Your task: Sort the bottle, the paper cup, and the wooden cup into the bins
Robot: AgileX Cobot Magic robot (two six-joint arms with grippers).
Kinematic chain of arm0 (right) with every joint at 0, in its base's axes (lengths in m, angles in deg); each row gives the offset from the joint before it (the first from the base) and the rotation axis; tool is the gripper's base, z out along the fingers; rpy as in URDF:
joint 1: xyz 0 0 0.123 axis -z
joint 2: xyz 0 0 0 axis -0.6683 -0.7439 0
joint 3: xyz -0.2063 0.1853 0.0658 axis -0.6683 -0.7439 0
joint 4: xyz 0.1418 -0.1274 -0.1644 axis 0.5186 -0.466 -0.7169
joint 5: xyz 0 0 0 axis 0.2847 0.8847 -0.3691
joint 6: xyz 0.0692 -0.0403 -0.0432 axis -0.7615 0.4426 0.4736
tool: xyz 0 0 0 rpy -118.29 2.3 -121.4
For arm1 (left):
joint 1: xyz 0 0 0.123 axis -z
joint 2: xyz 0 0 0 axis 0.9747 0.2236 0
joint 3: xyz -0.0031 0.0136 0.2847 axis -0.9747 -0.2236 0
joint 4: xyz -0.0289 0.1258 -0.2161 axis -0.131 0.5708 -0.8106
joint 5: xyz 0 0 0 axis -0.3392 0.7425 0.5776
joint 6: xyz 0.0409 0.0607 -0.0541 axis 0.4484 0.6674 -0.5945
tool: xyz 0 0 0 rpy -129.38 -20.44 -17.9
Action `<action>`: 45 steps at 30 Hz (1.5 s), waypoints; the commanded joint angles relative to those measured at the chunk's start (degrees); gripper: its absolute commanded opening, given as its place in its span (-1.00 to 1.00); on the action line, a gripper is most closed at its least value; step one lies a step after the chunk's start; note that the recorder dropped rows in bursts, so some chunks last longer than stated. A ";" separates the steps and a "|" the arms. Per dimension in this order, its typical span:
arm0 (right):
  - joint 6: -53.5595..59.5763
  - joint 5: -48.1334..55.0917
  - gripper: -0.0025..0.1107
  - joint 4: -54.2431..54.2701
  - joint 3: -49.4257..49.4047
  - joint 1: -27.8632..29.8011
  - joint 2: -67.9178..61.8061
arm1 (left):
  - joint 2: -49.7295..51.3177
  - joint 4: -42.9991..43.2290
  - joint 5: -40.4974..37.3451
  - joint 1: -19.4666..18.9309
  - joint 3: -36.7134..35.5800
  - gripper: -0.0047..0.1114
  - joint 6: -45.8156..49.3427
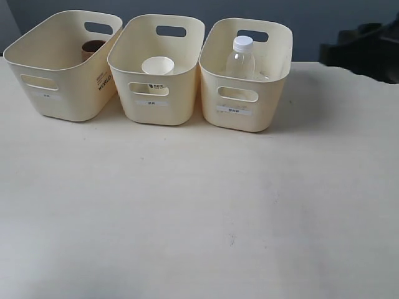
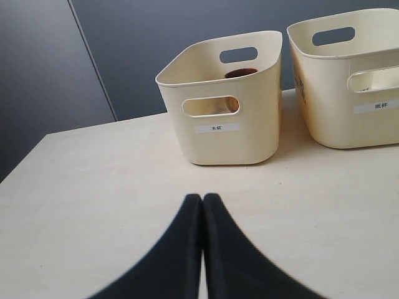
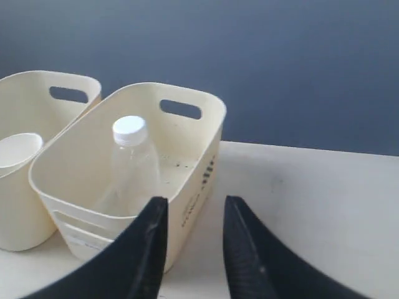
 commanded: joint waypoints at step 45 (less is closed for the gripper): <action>0.62 -9.07 -0.41 -0.08 -38.17 18.93 63.10 | 0.22 -0.13 0.18 0.04 0.28 -0.92 -0.10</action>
